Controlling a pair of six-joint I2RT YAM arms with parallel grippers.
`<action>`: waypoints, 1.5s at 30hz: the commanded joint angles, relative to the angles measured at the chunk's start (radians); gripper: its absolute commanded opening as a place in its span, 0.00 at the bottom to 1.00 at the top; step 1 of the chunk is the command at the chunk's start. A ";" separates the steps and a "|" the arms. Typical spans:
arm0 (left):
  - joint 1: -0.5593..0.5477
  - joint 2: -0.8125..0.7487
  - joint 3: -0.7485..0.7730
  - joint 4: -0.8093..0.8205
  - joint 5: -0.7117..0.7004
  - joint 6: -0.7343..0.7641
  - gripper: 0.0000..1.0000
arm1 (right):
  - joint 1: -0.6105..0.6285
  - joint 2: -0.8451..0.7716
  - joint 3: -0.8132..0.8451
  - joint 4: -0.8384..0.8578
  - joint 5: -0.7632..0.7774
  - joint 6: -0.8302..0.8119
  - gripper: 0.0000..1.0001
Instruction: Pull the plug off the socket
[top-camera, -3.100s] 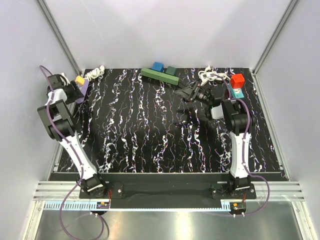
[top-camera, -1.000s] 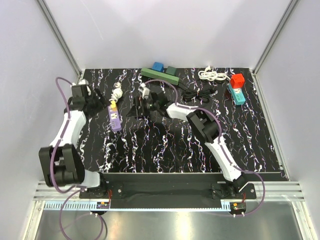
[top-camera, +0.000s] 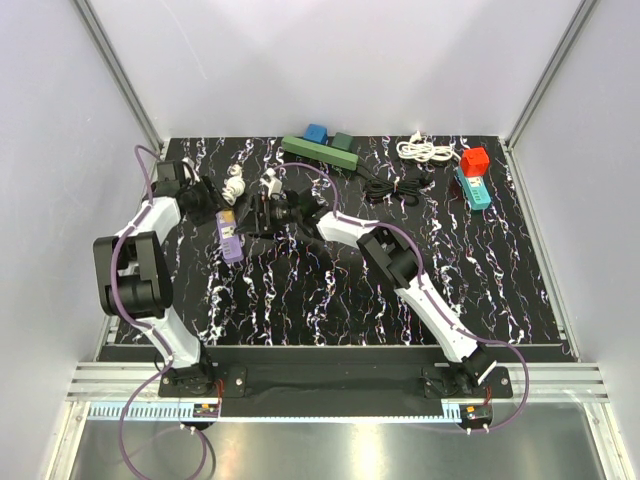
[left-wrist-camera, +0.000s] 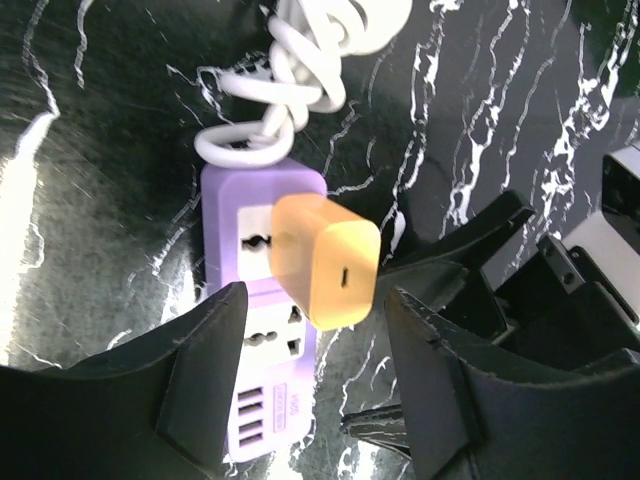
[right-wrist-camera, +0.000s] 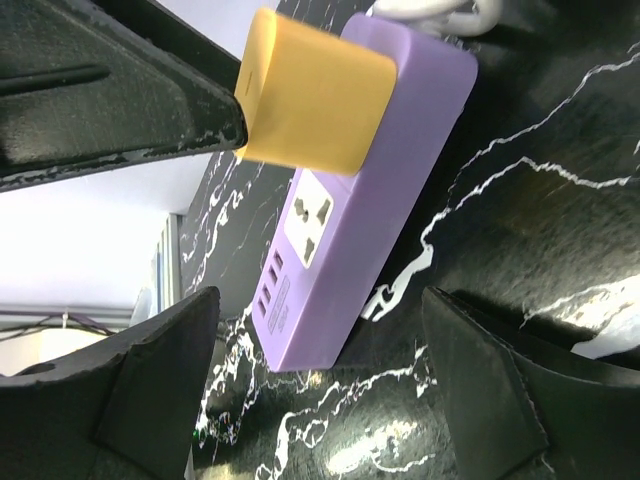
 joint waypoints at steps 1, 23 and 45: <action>0.002 0.028 0.065 0.002 -0.030 0.020 0.60 | 0.001 0.038 0.040 -0.020 0.028 0.017 0.89; 0.000 0.047 0.087 -0.023 -0.023 0.039 0.22 | -0.001 0.107 0.138 -0.039 -0.043 0.102 0.90; 0.002 0.013 0.082 -0.020 0.013 0.037 0.04 | 0.007 0.175 0.323 -0.174 -0.093 0.154 0.61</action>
